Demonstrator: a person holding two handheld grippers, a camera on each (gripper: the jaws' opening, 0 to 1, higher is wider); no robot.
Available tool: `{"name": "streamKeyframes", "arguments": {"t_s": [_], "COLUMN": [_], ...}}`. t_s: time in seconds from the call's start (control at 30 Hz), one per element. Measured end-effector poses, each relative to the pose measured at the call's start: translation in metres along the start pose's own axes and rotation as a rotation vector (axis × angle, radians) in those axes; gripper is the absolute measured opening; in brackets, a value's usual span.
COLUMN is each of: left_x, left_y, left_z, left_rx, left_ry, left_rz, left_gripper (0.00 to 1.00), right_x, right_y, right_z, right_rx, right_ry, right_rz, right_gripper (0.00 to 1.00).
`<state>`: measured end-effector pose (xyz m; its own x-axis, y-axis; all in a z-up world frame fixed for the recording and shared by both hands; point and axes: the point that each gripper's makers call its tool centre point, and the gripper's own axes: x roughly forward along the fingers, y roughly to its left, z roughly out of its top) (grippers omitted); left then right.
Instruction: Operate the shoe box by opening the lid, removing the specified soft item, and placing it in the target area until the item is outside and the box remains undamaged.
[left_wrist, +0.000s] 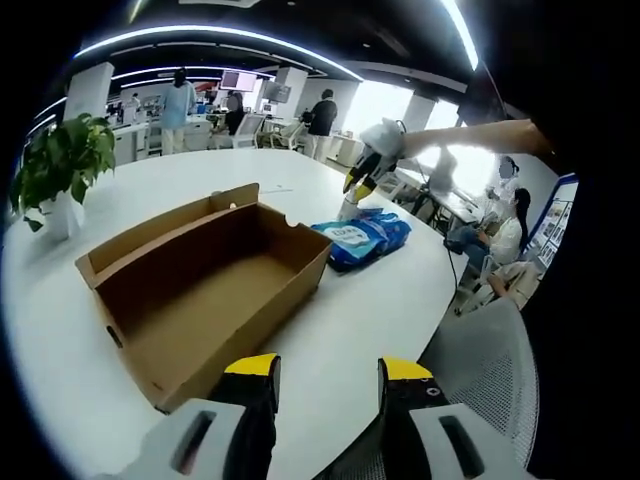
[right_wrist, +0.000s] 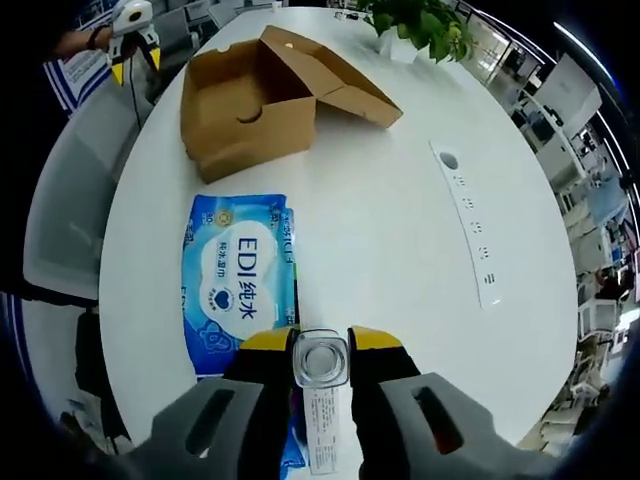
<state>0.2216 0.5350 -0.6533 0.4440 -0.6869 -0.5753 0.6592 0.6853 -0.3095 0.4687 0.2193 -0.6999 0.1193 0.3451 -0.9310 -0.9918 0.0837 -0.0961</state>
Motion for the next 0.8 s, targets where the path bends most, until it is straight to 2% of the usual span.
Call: {"name": "streamKeyframes", "arguments": {"t_s": [0.8], "left_x": [-0.0031], "left_y": [-0.0034], "left_z": [-0.0013], "left_rx": [-0.004], "left_ry": [-0.006], "left_rz": [0.000], "left_gripper": [0.39], "right_x": [-0.0067], "right_y": [-0.0034], "right_z": [-0.0038], "right_rx": [0.009], "right_ry": [0.007], "right_rz": [-0.015], "right_gripper": [0.22]}}
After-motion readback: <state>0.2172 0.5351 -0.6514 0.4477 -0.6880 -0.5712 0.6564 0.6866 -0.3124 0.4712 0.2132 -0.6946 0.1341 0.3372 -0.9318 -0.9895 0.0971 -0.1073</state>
